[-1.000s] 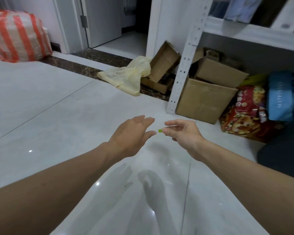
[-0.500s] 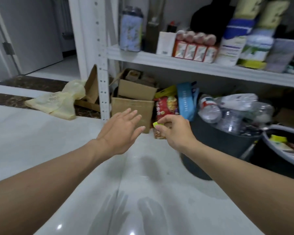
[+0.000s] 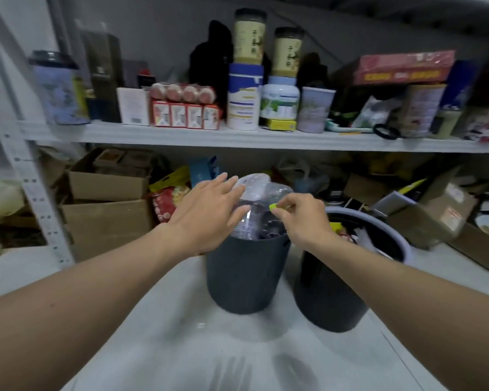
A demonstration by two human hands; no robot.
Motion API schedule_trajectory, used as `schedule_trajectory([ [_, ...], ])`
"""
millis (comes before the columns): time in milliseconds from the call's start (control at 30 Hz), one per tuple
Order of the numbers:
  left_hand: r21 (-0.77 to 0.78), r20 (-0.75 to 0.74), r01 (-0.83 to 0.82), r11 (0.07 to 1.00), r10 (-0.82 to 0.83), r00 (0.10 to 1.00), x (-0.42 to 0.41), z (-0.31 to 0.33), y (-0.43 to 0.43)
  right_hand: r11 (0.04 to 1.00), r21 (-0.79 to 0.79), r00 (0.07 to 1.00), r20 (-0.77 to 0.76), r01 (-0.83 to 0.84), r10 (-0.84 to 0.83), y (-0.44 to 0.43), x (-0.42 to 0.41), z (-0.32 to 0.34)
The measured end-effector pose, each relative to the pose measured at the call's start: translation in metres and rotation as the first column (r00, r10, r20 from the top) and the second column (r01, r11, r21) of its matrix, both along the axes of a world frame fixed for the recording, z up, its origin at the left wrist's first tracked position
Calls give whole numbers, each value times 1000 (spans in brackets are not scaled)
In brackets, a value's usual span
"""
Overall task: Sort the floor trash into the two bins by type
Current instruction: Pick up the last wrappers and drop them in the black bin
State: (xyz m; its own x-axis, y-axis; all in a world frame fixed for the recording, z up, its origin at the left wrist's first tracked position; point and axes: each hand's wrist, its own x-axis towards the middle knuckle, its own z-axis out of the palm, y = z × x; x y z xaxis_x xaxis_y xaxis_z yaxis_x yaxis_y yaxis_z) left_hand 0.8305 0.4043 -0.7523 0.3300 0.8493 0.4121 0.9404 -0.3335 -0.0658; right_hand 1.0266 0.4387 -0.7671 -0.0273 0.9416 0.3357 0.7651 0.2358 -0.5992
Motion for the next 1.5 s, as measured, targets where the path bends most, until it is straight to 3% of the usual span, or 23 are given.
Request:
schedule_trajectory([
  [133,25,-43,91,996,-90,995,56,-1,16,993,-42,994,22,107,-106,16,58,-15],
  [367,-69,-6,133,989,-134,991,120,-31,42,963,-116,968,102,241,-230,26,130,-40],
  [733,-114,-33,180,977,-185,982,160,-54,48,919,-174,927,196,354,-320,26,166,-67],
  [933,-82,-9,211,974,-212,977,155,-47,41,945,-96,866,439,311,-240,-2,156,-62],
  [1100,-65,19,239,969,-238,971,134,0,35,971,4,756,627,240,-190,-19,133,-5],
  [1233,-118,39,267,956,-264,964,121,64,32,954,-24,709,675,299,-205,-38,112,65],
  [1500,-159,23,403,901,-405,914,105,263,6,917,-107,660,727,384,-191,-88,76,271],
])
